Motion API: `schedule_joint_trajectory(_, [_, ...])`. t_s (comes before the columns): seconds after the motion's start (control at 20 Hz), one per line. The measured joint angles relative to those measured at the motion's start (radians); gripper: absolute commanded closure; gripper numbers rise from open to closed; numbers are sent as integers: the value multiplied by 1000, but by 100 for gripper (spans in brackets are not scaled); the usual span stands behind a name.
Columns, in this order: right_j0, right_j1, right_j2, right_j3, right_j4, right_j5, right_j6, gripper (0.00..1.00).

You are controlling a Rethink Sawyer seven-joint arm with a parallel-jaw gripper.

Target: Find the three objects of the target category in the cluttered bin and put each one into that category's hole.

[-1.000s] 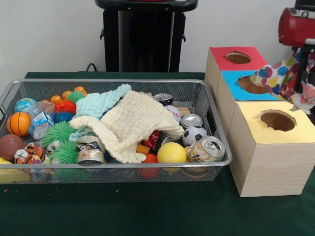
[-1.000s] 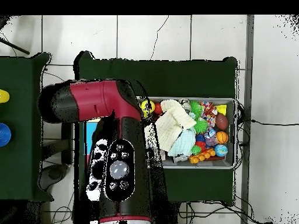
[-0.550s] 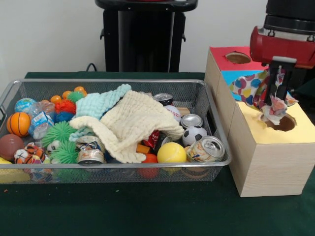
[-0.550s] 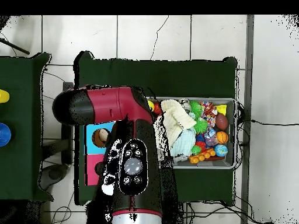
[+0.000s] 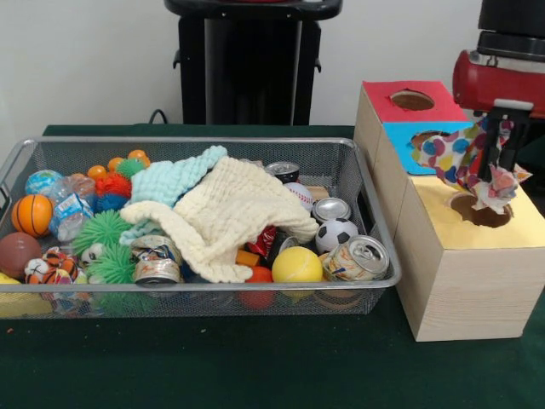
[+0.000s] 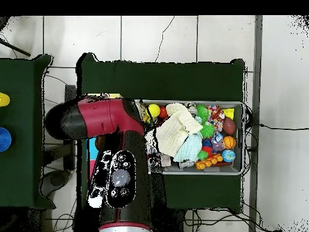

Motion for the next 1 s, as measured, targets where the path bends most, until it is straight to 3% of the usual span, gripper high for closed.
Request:
schedule_joint_trajectory(0.35, [42, -2, -14, 27, 0, -32, 0, 100])
schedule_joint_trajectory(1.0, [38, 1, -23, 43, 5, -38, 0, 100])
